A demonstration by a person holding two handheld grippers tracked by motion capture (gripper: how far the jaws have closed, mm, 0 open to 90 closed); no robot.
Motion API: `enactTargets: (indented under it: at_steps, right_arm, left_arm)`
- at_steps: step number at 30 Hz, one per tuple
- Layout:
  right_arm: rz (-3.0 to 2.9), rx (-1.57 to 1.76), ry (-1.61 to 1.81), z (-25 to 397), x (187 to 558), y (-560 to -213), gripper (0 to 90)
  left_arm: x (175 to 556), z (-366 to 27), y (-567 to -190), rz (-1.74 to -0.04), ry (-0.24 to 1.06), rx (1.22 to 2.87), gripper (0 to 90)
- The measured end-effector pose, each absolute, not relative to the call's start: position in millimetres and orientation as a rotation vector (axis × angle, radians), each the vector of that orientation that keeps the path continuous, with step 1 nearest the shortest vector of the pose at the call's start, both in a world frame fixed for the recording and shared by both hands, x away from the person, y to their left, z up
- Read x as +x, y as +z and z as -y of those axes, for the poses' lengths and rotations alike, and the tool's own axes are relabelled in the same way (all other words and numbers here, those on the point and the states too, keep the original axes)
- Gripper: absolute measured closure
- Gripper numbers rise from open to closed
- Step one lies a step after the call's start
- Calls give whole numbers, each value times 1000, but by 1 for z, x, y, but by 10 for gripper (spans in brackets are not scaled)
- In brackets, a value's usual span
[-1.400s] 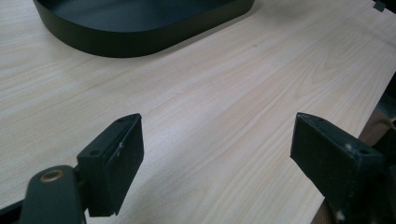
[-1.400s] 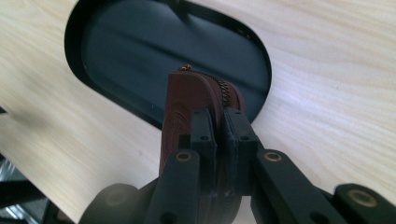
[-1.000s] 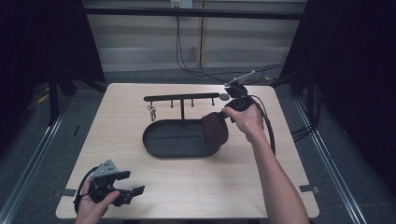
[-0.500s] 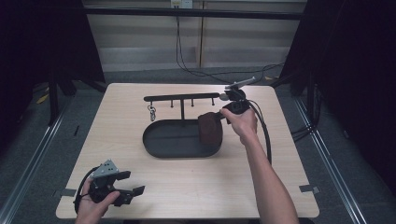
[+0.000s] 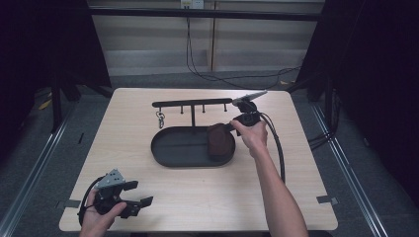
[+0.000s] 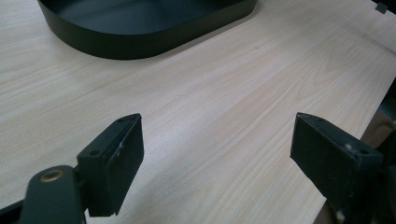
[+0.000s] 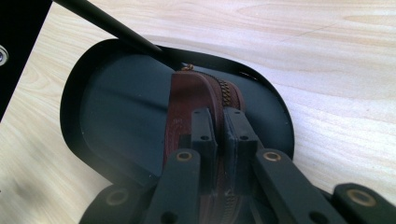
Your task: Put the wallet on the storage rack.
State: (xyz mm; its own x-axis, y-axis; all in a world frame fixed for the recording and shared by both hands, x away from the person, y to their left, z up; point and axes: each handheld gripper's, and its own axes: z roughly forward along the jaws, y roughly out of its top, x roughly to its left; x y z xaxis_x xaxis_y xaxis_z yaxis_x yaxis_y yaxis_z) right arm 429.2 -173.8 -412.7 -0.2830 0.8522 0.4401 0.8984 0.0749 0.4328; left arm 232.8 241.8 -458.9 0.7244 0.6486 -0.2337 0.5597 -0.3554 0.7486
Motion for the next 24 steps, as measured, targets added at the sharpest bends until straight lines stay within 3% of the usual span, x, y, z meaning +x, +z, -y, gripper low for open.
enactTargets:
  at_steps: [24]
  right_arm:
    - [2177,-1857,-1070,175,433,-448,818]
  left_arm:
    - [233,-242,-459,-915,120,2048,174]
